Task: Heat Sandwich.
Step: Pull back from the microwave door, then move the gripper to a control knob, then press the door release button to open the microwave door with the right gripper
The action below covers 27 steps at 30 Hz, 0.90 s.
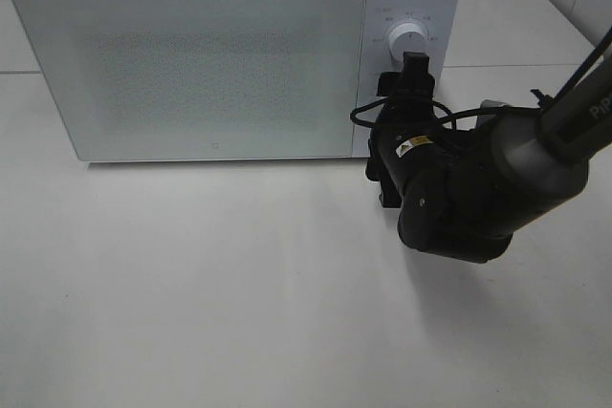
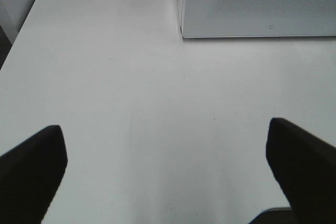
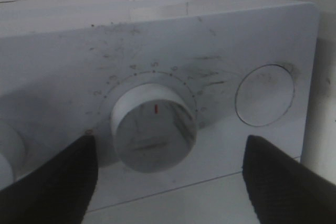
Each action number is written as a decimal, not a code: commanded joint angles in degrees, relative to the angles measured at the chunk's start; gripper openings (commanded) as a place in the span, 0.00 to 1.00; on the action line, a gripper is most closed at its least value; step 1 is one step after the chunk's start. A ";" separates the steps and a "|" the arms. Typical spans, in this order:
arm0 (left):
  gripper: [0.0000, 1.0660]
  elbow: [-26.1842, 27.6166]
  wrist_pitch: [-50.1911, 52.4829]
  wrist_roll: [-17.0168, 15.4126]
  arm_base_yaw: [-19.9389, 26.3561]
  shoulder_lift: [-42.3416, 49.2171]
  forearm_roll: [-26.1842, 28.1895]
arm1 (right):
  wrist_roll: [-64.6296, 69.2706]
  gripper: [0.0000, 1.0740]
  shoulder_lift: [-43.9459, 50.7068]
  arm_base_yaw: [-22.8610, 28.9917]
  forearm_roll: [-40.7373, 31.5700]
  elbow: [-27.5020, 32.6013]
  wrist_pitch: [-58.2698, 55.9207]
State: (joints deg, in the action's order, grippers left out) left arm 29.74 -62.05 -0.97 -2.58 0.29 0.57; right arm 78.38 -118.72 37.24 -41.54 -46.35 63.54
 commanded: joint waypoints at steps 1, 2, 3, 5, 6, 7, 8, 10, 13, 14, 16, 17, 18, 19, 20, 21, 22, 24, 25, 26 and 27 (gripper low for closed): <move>0.92 -0.11 0.74 -0.11 -0.23 1.03 0.06 | -1.26 0.71 0.80 -0.63 4.53 -1.03 4.58; 0.92 -0.11 0.74 -0.11 -0.23 1.03 0.06 | -1.20 0.71 0.92 -0.63 4.70 -0.40 4.81; 0.92 -0.11 0.74 -0.11 -0.23 1.03 0.06 | -1.20 0.71 1.15 -0.63 4.81 0.00 4.76; 0.92 -0.11 0.74 -0.11 -0.23 1.03 0.06 | -1.20 0.71 1.38 -0.63 5.16 0.40 4.76; 0.92 -0.11 0.74 -0.11 -0.23 1.03 0.06 | -1.26 0.71 2.18 -0.63 6.25 1.43 4.76; 0.92 -0.11 0.74 -0.11 -0.23 1.03 0.06 | -1.55 0.71 2.52 -0.63 6.65 1.83 4.70; 0.92 -0.11 0.74 -0.11 -0.23 1.03 0.06 | -2.01 0.71 2.98 -0.63 7.10 2.29 4.58; 0.92 -0.11 0.74 -0.11 -0.23 1.03 0.06 | -2.41 0.71 3.50 -0.63 7.51 2.64 4.30; 0.92 -0.11 0.74 -0.11 -0.23 1.03 0.06 | -2.92 0.71 5.21 -0.63 8.82 4.58 2.52; 0.92 -0.11 0.74 -0.11 -0.23 1.03 0.06 | -2.92 0.71 5.21 -0.63 8.82 4.58 2.52; 0.92 -0.11 0.74 -0.11 -0.23 1.03 0.06 | -2.98 0.71 6.65 -0.63 9.51 6.53 1.60; 0.92 -0.11 0.74 -0.11 -0.23 1.03 0.06 | -3.04 0.71 7.16 -0.63 9.85 7.10 1.20; 0.92 -0.11 0.74 -0.11 -0.23 1.03 0.06 | -3.09 0.71 7.73 -0.63 10.26 7.91 0.80; 0.92 -0.11 0.74 -0.11 -0.23 1.03 0.06 | -3.09 0.71 7.73 -0.63 10.26 7.91 0.80; 0.92 -0.11 0.74 -0.11 -0.23 1.03 0.06 | -3.15 0.71 8.88 -0.63 10.83 9.40 0.11; 0.92 -0.11 0.74 -0.11 -0.23 1.03 0.06 | -3.50 0.71 9.57 -0.63 11.34 10.26 -0.57; 0.92 -0.11 0.74 -0.11 -0.23 1.03 0.06 | -3.90 0.71 10.08 -0.63 11.92 10.94 -1.09; 0.92 -0.11 0.74 -0.11 -0.23 1.03 0.06 | -4.35 0.71 10.89 -0.63 12.66 11.86 -1.78; 0.92 -0.11 0.74 -0.11 -0.23 1.03 0.06 | -5.16 0.71 12.43 -0.63 14.27 13.64 -3.04; 0.92 -0.11 0.74 -0.11 -0.23 1.03 0.06 | -5.56 0.71 13.18 -0.63 15.30 14.38 -3.90; 0.92 -0.11 0.74 -0.11 -0.23 1.03 0.06 | -5.90 0.71 13.75 -0.63 15.87 14.95 -4.58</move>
State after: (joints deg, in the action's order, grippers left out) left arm 29.74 -62.05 -0.97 -2.58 0.29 0.57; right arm 74.54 -107.26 37.01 -28.53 -32.89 60.85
